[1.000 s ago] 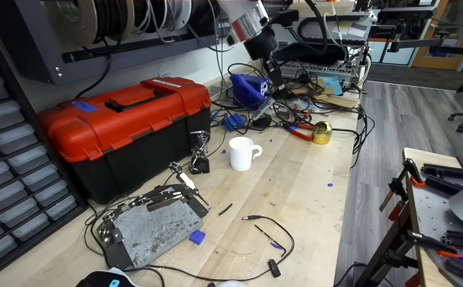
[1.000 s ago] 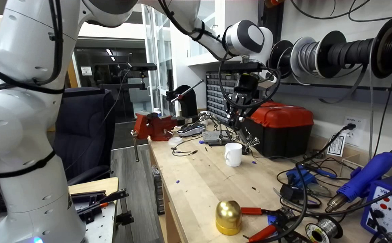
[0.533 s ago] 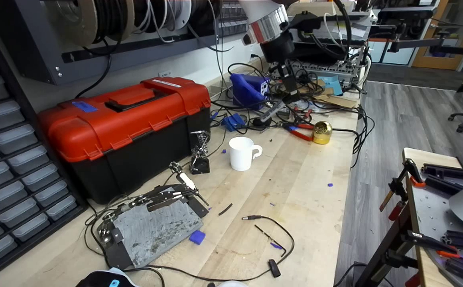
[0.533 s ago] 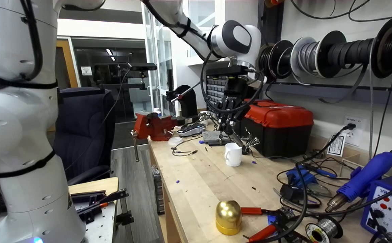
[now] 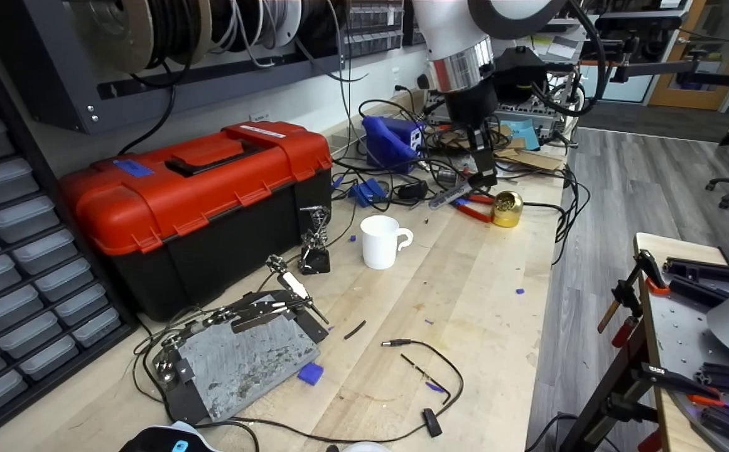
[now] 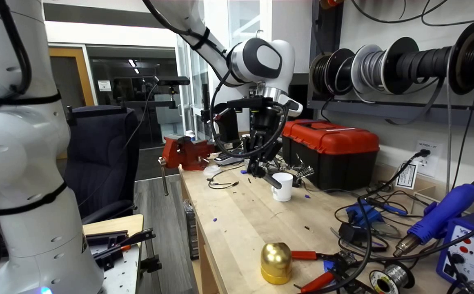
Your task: Take the black marker out of the white mug
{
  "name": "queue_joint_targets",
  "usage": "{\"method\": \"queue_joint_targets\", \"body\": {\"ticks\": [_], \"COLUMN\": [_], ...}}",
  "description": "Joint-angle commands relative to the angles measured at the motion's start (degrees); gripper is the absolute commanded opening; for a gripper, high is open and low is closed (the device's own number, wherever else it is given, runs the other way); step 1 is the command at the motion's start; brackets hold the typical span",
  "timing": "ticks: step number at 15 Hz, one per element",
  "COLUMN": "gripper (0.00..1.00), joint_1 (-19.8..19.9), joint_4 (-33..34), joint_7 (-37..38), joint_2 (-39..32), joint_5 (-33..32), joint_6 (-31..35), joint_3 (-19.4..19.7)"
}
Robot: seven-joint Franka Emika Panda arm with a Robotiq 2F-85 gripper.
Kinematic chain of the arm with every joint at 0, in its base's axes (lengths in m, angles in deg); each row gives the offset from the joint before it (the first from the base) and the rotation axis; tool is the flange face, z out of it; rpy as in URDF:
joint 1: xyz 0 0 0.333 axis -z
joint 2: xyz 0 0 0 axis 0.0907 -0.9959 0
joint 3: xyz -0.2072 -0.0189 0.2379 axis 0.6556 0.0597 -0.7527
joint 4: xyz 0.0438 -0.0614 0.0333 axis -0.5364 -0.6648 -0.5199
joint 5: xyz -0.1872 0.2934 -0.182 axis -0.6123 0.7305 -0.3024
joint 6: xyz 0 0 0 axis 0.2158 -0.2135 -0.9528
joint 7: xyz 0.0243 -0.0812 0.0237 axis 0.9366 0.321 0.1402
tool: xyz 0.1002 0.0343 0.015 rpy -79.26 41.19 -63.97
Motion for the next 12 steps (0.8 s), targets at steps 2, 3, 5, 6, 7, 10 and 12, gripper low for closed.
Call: {"method": "queue_joint_targets", "body": {"ticks": [2,3,5,6,7,10,12], "gripper": [0.06,0.06,0.06,0.06,0.06,0.06,0.06], "joint_1": [0.3,0.4,0.5,0.6,0.6,0.7,0.7], "joint_4": [-8.9,-9.6,-10.4,-10.2,-10.3,-10.0,-9.8], "joint_7": [2.0,1.6,0.9,0.5,0.2,-0.5,-0.8], "joint_2": [5.4,5.1,3.9,3.2,2.9,2.2,1.8], "joint_5": [0.8,1.0,1.0,0.6,0.3,-0.8,-1.3], "joint_6": [6.7,8.1,10.5,11.6,12.6,14.5,15.4], "joint_3": [0.4,0.5,0.7,0.8,0.9,1.2,1.4]}}
